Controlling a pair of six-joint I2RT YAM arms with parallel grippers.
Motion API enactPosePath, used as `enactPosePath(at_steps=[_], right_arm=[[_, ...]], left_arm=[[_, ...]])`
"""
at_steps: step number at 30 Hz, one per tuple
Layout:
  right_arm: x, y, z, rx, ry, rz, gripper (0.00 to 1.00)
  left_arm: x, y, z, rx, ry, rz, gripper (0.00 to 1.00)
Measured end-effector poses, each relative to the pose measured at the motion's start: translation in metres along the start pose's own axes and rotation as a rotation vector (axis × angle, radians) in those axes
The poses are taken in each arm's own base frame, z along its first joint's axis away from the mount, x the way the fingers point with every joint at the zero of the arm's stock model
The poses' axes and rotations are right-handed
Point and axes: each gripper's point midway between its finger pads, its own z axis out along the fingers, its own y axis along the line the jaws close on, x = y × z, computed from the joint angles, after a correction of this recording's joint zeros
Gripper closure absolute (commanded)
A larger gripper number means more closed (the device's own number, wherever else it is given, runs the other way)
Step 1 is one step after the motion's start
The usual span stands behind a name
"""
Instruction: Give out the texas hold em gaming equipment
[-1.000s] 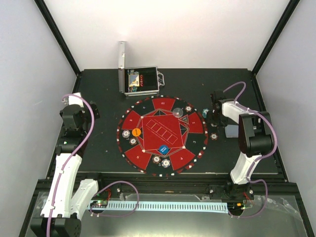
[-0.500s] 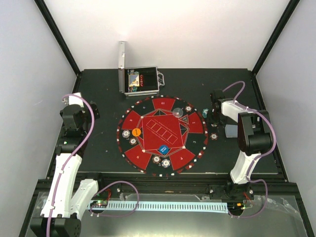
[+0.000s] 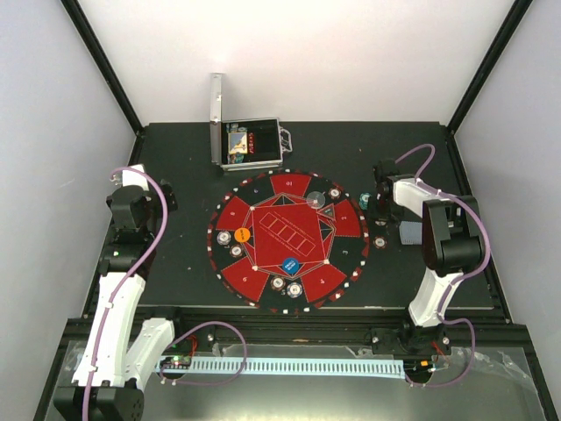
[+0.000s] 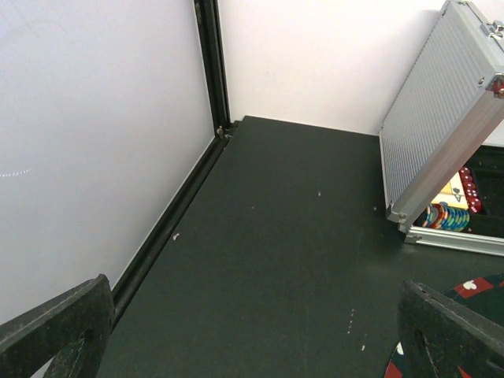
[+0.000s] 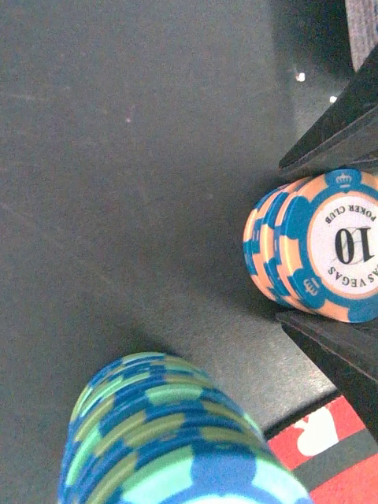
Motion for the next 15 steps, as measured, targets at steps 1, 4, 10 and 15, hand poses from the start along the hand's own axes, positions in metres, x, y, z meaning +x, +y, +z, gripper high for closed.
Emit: enactPosePath(at_steps=[1,4,10,15], right_arm=[[0.001,-0.001,-0.001,0.002,0.005,-0.001,0.66],[0.005,-0.002,-0.006,0.005,0.017,-0.01,0.66],[0.004,-0.004,-0.024,0.0,-0.006,-0.018,0.66],[0.007,0.001,-0.032,-0.005,-0.009,-0.035,0.66]], left_arm=[[0.0,0.0,0.0,0.0,0.0,0.0,0.01],[0.0,0.0,0.0,0.0,0.0,0.0,0.01],[0.0,0.0,0.0,0.0,0.0,0.0,0.01],[0.0,0.0,0.0,0.0,0.0,0.0,0.01]])
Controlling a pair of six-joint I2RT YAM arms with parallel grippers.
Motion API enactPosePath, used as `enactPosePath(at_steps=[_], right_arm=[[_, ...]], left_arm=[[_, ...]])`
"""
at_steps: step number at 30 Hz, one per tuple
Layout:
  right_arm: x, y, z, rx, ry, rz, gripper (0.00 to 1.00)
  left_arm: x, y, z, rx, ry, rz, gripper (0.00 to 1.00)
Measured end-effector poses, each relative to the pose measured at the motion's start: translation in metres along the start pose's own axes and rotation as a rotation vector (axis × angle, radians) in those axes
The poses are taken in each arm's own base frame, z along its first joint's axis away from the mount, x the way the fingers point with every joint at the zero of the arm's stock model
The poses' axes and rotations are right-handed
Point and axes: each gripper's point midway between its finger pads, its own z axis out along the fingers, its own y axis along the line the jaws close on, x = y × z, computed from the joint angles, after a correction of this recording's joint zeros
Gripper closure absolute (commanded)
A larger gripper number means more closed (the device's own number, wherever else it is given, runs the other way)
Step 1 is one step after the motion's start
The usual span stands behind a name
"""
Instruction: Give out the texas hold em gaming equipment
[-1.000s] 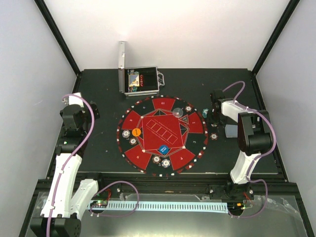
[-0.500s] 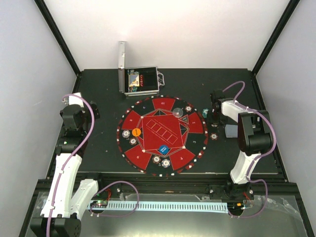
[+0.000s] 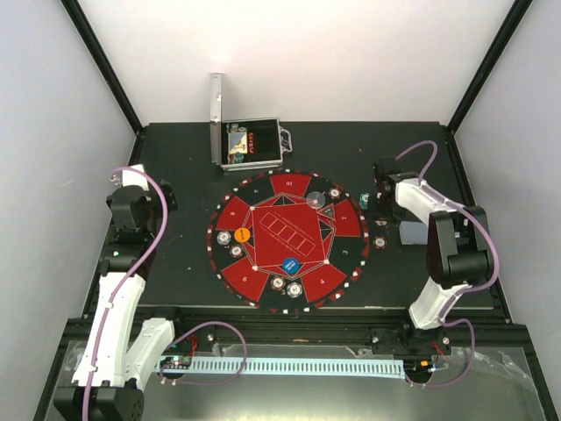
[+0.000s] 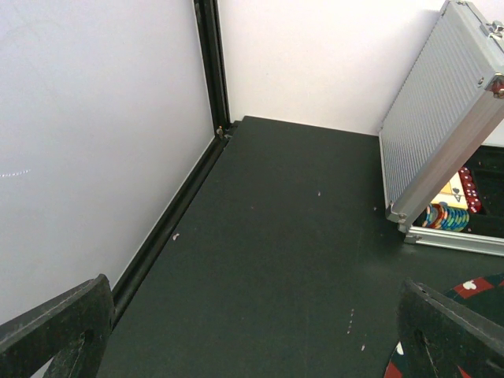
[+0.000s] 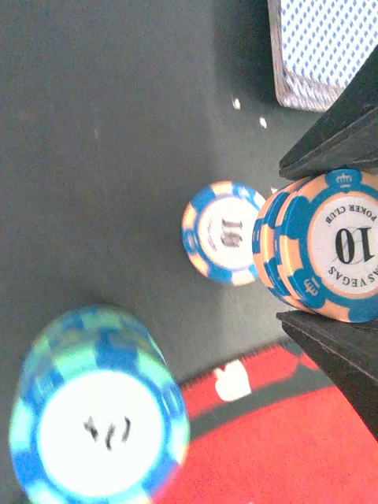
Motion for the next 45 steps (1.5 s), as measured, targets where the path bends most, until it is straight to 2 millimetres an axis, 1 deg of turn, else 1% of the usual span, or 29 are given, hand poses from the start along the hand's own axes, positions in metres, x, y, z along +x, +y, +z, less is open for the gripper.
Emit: enactPosePath(at_steps=[1,3,5,7,8,10,11,13,15,19,24,29,35,40,45], right_arm=[[0.002,0.005,-0.002,-0.004,0.0,-0.013,0.65],[0.006,0.021,-0.008,-0.017,-0.004,-0.058,0.65],[0.01,0.042,-0.015,-0.039,-0.007,-0.112,0.65],[0.009,0.067,-0.024,-0.068,-0.022,-0.165,0.65],[0.006,0.082,-0.031,-0.088,-0.036,-0.193,0.65],[-0.004,0.106,-0.04,-0.119,-0.063,-0.228,0.65],[-0.014,0.118,-0.043,-0.133,-0.079,-0.238,0.65],[-0.029,0.132,-0.043,-0.148,-0.095,-0.245,0.65],[-0.043,0.142,-0.037,-0.149,-0.096,-0.245,0.65],[-0.065,0.156,-0.019,-0.14,-0.088,-0.256,0.65],[-0.078,0.167,0.001,-0.123,-0.059,-0.276,0.65],[-0.09,0.174,0.011,-0.111,-0.052,-0.293,0.65],[-0.107,0.181,0.017,-0.093,-0.059,-0.309,0.65],[-0.113,0.183,0.026,-0.072,-0.054,-0.319,0.65],[-0.115,0.183,0.038,-0.056,-0.035,-0.325,0.65]], left_arm=[[0.0,0.0,0.0,0.0,0.0,0.0,0.01],[0.0,0.0,0.0,0.0,0.0,0.0,0.01],[0.0,0.0,0.0,0.001,0.0,0.0,0.01],[0.0,0.0,0.0,0.001,0.0,0.0,0.01],[0.0,0.0,0.0,0.001,0.0,0.0,0.01],[0.0,0.0,0.0,0.001,0.0,0.0,0.01],[0.0,0.0,0.0,0.001,0.0,0.0,0.01],[0.0,0.0,0.0,0.001,0.0,0.0,0.01],[0.0,0.0,0.0,0.001,0.0,0.0,0.01],[0.0,0.0,0.0,0.001,0.0,0.0,0.01],[0.0,0.0,0.0,0.001,0.0,0.0,0.01],[0.0,0.0,0.0,0.001,0.001,0.0,0.01],[0.0,0.0,0.0,0.001,0.001,0.0,0.01],[0.0,0.0,0.0,0.001,0.001,0.0,0.01],[0.001,0.0,0.001,0.001,0.003,0.001,0.01]])
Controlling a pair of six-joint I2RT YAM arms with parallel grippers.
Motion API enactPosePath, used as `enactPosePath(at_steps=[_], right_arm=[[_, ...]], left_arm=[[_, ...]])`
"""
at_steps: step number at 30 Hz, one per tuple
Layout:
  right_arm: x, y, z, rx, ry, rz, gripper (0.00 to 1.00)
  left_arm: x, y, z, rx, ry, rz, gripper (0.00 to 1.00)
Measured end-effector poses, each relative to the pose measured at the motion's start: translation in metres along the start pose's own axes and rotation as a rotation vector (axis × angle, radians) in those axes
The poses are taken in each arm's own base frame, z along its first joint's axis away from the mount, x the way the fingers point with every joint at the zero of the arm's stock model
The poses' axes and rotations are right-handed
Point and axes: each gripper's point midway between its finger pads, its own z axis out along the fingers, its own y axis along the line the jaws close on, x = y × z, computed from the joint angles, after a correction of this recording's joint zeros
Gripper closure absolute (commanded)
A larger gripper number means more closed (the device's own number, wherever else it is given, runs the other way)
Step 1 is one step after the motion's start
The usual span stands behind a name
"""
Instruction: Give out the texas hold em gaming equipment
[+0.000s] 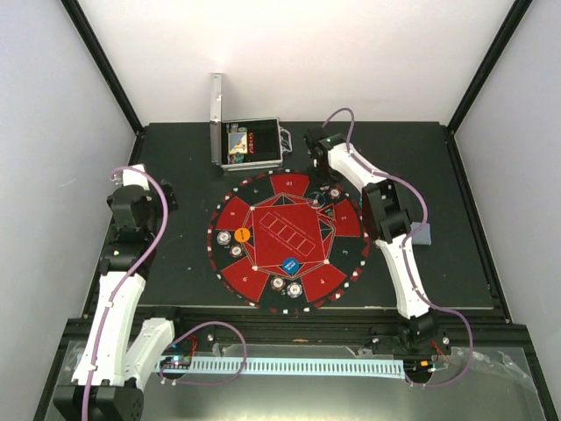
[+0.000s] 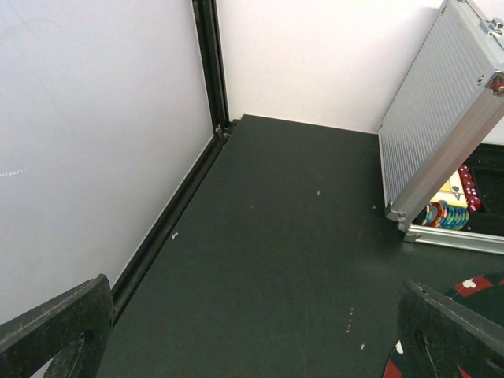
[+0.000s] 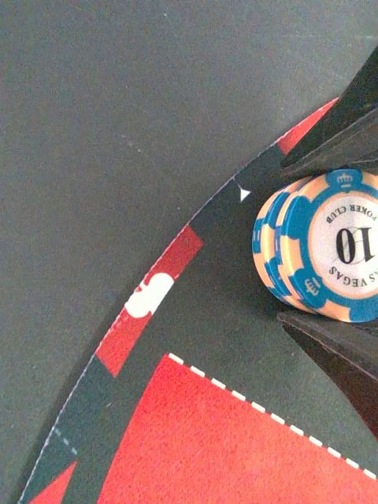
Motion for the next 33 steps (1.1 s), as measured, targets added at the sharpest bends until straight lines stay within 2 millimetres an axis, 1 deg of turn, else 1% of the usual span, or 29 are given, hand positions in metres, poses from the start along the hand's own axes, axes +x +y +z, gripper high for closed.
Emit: enactPosePath(at_steps=[4,9,11,13,17,22,26,29,31,33], right_arm=[[0.001,-0.003,0.001,0.007,0.012,-0.001,0.64],[0.001,-0.007,0.001,0.013,0.014,-0.002,0.6],[0.002,-0.007,0.003,0.014,0.019,-0.005,0.56],[0.002,-0.007,0.004,0.014,0.021,-0.009,0.5],[0.001,-0.007,0.003,0.015,0.016,-0.016,0.4],[-0.006,-0.007,-0.004,0.011,-0.002,-0.018,0.36],[-0.016,-0.007,-0.017,0.006,-0.035,-0.022,0.28],[-0.014,-0.01,-0.035,0.003,-0.05,-0.024,0.21],[-0.006,-0.015,-0.057,0.004,-0.07,-0.024,0.18],[0.001,-0.023,-0.086,0.003,-0.107,-0.016,0.16]], left_arm=[[0.001,-0.001,0.002,0.001,0.006,0.002,0.01],[0.001,-0.002,0.002,0.009,0.006,0.002,0.01],[0.001,-0.002,0.002,0.01,0.006,0.002,0.01],[0.001,-0.002,0.002,0.011,0.006,0.002,0.01],[0.001,-0.003,0.002,0.012,0.006,0.002,0.01],[0.001,-0.003,0.002,0.013,0.007,0.002,0.01],[0.001,-0.003,0.001,0.014,0.006,0.002,0.01],[0.001,-0.003,0.001,0.014,0.006,0.002,0.01],[0.001,-0.003,0.001,0.014,0.006,0.001,0.01],[0.001,-0.003,0.001,0.014,0.005,0.001,0.01]])
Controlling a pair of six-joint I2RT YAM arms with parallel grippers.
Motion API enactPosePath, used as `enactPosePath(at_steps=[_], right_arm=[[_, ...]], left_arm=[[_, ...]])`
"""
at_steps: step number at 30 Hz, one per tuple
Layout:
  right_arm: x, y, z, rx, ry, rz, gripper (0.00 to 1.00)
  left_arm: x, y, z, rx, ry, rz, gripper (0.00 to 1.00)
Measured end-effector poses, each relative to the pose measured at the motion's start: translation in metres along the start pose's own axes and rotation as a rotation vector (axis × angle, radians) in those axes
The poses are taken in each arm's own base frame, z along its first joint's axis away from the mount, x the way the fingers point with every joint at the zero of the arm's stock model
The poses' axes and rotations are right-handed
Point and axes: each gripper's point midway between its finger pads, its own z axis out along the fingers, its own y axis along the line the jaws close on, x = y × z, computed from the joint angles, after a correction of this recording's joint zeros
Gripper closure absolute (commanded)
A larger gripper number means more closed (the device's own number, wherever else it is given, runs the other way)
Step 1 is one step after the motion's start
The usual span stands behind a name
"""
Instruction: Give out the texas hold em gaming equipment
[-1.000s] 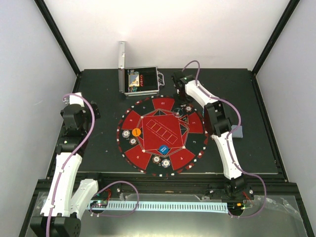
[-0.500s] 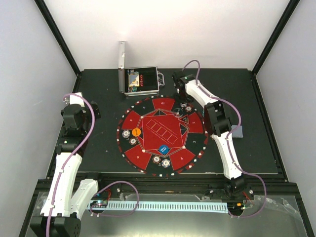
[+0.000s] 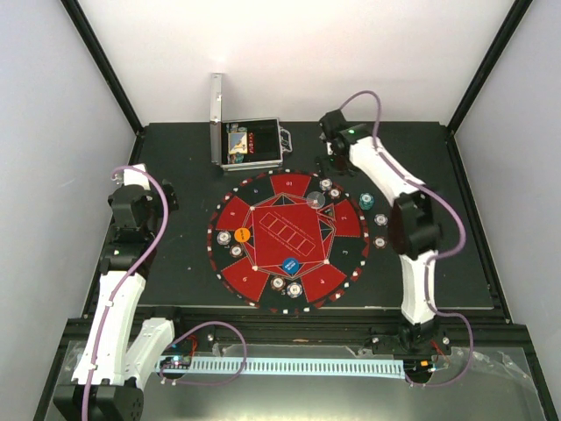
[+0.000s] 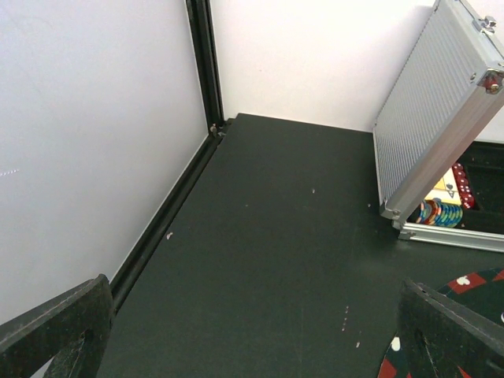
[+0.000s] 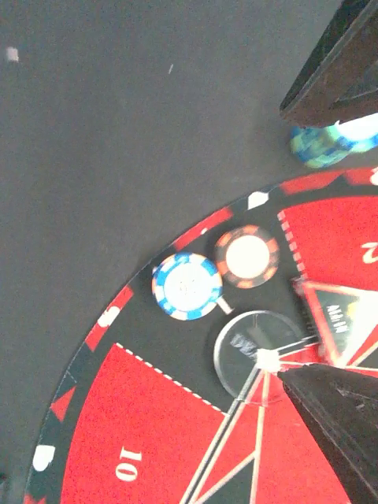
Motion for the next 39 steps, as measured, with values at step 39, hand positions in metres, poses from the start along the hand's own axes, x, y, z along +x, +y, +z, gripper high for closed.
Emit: enactPosePath(at_steps=[39], right_arm=[[0.105,-0.089,0.044,0.043,0.201,0.17,0.43]], left_arm=[[0.0,-0.004,-0.001,0.016,-0.001,0.003,0.01]])
